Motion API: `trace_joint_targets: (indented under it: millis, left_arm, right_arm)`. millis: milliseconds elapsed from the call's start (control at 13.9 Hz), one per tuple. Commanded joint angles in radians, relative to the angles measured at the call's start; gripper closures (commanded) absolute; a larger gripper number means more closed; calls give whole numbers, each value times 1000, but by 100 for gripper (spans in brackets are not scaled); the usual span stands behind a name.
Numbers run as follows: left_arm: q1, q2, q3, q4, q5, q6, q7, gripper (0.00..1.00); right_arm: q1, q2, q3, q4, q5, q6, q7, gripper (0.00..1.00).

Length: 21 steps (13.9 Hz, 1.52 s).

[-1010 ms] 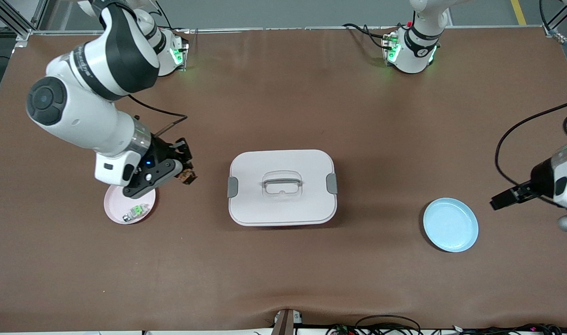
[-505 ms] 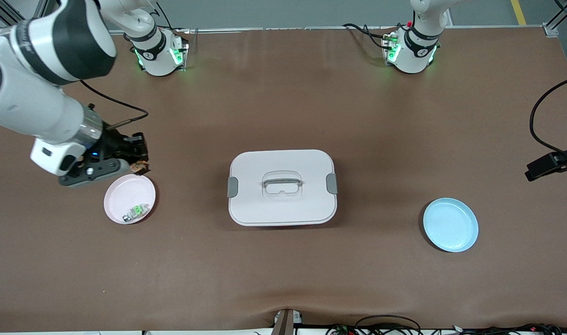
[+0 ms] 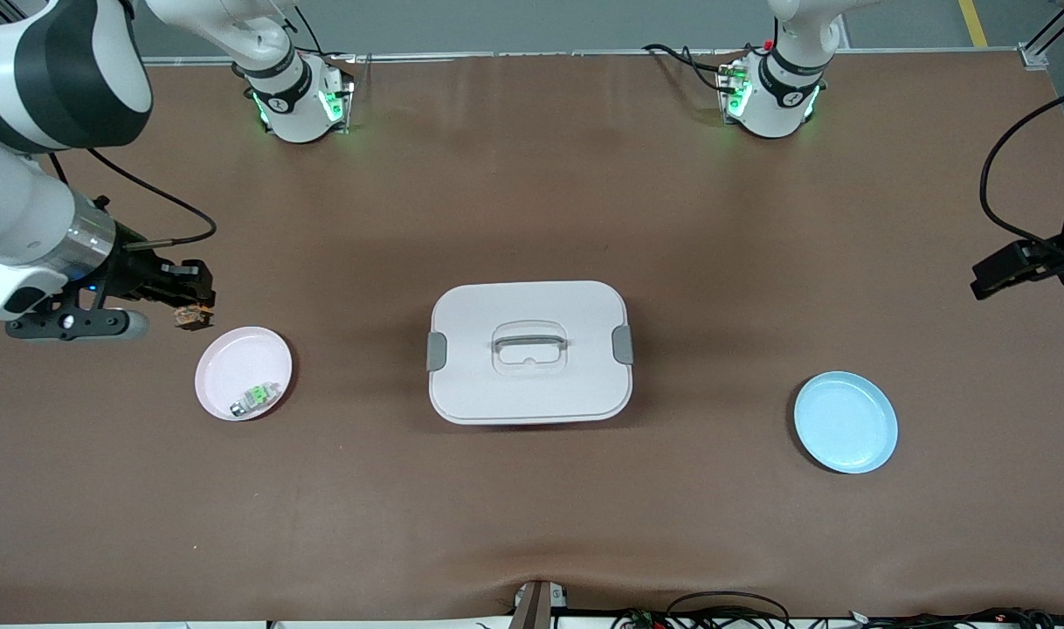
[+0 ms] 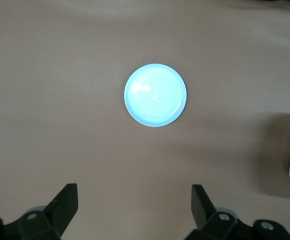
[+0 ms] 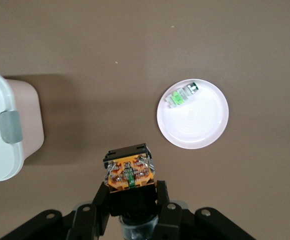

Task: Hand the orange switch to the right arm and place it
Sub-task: 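Carry the switch with the right gripper toward the white plate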

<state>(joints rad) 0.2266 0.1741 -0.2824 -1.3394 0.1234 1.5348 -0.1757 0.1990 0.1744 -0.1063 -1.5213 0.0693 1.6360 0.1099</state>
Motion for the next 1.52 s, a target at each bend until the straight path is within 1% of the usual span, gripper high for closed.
trace_joint_targets:
  millis: [0,72,144,216,289,433,577,649,722,794,1010,1299,1443]
  left_arm:
    - [-131,-96,168,-118,-41,17,73,0]
    - [-189,-125,225,-160,-41,42,74,0]
    - [-226,-151,277,-197,-48,68,79,0]
    - [-243,-171,311,-227,-77,86,102,0]
    - [-253,-191,334,-250,-96,97,138,0]
    - [-300,-211,386,-259,-102,87,150,0]
    - [-316,-219,402,-259,-102,62,150,0]
    - [-328,-220,414,-259,-102,61,150,0]
    - [-343,-222,426,-259,-102,61,150,0]
    - [-349,-222,430,-261,-102,61,150,0]
    - [-342,-225,424,-268,-102,61,151,0]
    - [-342,-232,407,-281,-102,61,154,0]
    - [-345,-232,388,-281,-96,48,153,0]
  right_arm:
    - [-59,-38,13,-56,-20,16,22,100]
    - [-68,-35,14,-57,-37,22,7,100]
    - [-70,-32,14,-62,-70,31,-34,100]
    - [-67,-29,16,-66,-97,47,-117,100]
    - [-66,-24,16,-68,-101,53,-221,100]
    - [-69,-10,16,-73,-101,83,-378,100]
    - [-72,2,17,-73,-101,96,-549,100]
    - [-73,4,17,-74,-101,102,-617,100]
    - [-73,11,17,-74,-101,105,-741,100]
    - [-76,14,16,-85,-101,123,-806,100]
    - [-105,1,17,-190,-100,250,-935,100]
    - [-144,2,17,-256,-95,287,-1079,100]
    - [-154,1,17,-318,-92,375,-1182,100]
